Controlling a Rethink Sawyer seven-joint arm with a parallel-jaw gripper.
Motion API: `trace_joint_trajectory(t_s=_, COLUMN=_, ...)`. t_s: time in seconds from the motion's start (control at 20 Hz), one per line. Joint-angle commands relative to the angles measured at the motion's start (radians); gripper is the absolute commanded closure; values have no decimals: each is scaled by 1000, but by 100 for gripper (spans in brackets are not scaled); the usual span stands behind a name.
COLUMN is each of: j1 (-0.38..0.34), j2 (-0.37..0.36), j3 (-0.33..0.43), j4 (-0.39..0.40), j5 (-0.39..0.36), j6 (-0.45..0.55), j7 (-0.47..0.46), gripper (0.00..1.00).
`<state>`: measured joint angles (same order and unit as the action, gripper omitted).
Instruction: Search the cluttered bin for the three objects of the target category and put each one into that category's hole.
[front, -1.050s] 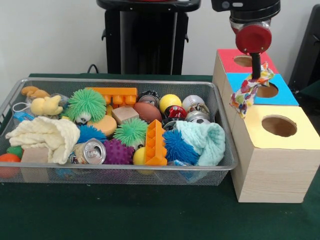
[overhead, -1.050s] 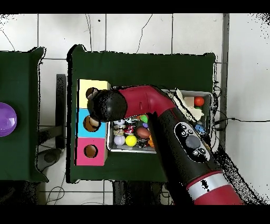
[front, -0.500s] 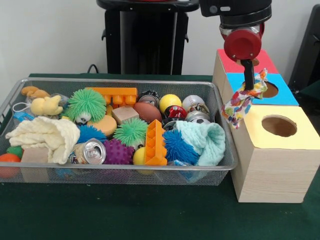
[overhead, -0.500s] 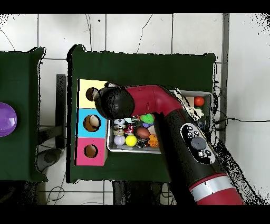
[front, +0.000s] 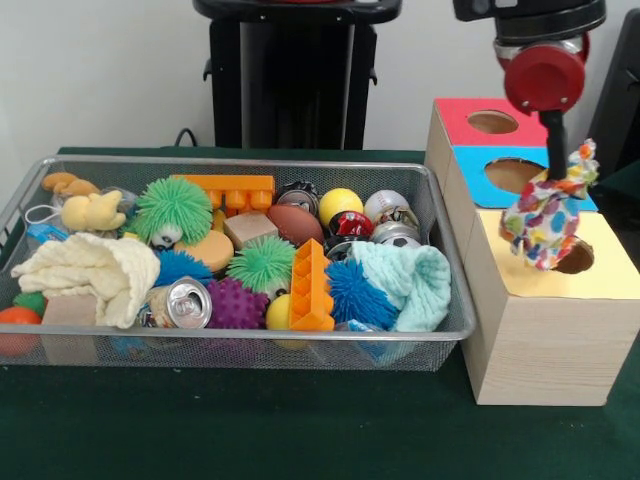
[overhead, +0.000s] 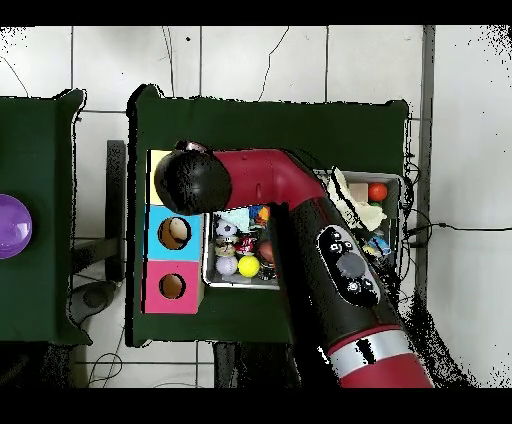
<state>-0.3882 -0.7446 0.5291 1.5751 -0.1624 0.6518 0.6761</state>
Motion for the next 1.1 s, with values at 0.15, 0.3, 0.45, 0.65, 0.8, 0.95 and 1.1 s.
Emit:
trace_joint_trajectory(t_s=0.15, j1=60, j2=1, j3=-99, j4=-18, j5=80, j6=17, j7=360, gripper=100)
trace_joint_trajectory(t_s=0.3, j1=79, j2=9, j3=-116, j4=-3, j5=83, j6=-9, j7=371, gripper=100)
trace_joint_trajectory(t_s=0.45, j1=87, j2=35, j3=-146, j4=13, j5=68, j6=-41, j7=376, gripper=100)
trace_joint_trajectory(t_s=0.65, j1=90, j2=32, j3=-180, j4=34, j5=61, j6=-46, j7=387, gripper=100)
trace_joint_trajectory(t_s=0.8, j1=96, j2=29, j3=-198, j4=43, j5=49, j6=-58, j7=391, gripper=100)
trace_joint_trajectory(t_s=0.95, j1=105, j2=34, j3=-218, j4=41, j5=34, j6=-74, j7=384, gripper=100)
trace_joint_trajectory(t_s=1.1, j1=113, j2=32, j3=-229, j4=38, j5=44, j6=-56, j7=378, gripper=100)
